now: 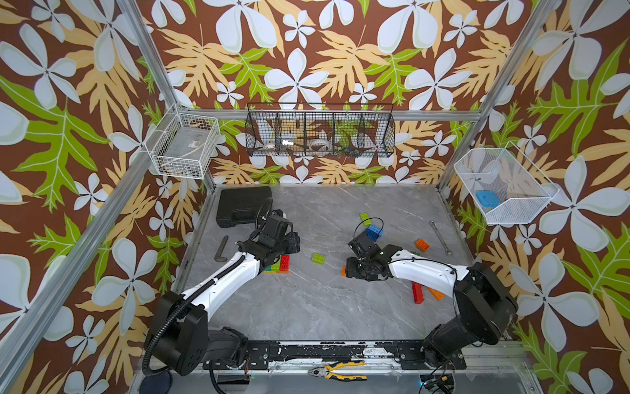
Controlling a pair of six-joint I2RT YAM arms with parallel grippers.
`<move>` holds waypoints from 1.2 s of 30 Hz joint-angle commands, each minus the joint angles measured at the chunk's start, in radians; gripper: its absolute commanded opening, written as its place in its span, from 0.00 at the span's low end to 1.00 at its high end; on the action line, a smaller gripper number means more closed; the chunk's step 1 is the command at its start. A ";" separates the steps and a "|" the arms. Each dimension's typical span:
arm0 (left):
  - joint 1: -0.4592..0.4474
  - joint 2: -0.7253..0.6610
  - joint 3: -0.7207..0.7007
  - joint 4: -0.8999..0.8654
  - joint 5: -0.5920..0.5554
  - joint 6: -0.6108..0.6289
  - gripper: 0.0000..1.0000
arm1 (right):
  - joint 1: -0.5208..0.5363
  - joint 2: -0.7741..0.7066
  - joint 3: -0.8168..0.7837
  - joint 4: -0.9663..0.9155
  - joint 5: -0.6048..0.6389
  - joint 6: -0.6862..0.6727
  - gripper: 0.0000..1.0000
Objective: Assemble a rectangle with lego
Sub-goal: Move the lego brick at the center of the board.
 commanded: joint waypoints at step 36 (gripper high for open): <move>0.006 -0.049 -0.099 0.181 0.050 0.036 0.62 | 0.034 0.337 0.324 0.012 -0.005 0.154 0.38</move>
